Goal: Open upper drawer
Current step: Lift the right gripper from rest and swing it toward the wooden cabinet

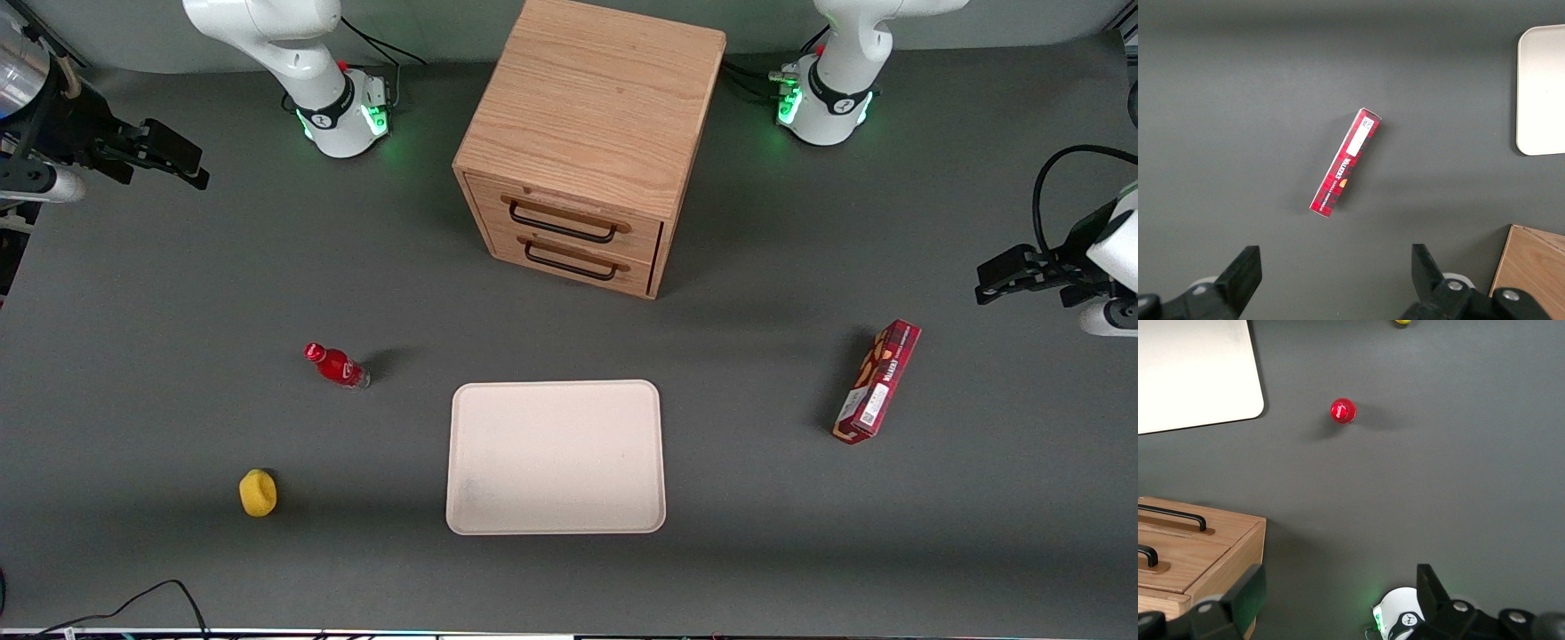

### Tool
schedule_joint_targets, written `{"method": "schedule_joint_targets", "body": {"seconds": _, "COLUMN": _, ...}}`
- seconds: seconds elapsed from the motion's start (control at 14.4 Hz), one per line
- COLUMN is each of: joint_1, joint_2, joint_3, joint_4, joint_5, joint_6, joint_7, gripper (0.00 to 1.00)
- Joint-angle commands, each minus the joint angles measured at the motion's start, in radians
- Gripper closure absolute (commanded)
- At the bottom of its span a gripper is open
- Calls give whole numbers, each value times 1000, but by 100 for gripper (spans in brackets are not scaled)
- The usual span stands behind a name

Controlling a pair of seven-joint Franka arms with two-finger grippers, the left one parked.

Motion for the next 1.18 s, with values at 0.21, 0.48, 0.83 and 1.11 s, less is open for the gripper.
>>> {"method": "schedule_joint_targets", "body": {"seconds": 0.21, "joint_1": 9, "joint_2": 26, "joint_3": -4, "joint_4": 42, "joint_5": -23, "joint_6": -10, "joint_7": 38, "gripper": 0}}
{"method": "schedule_joint_targets", "body": {"seconds": 0.48, "joint_1": 31, "joint_2": 43, "joint_3": 10, "joint_4": 65, "joint_5": -13, "joint_6": -5, "joint_7": 3, "gripper": 0}}
{"method": "schedule_joint_targets", "body": {"seconds": 0.83, "joint_1": 35, "joint_2": 209, "joint_3": 131, "joint_4": 241, "joint_5": 22, "joint_6": -4, "joint_7": -47, "gripper": 0}}
{"method": "schedule_joint_targets", "body": {"seconds": 1.11, "joint_1": 35, "joint_2": 305, "joint_3": 249, "joint_4": 304, "joint_5": 33, "joint_6": 44, "joint_7": -429, "gripper": 0}}
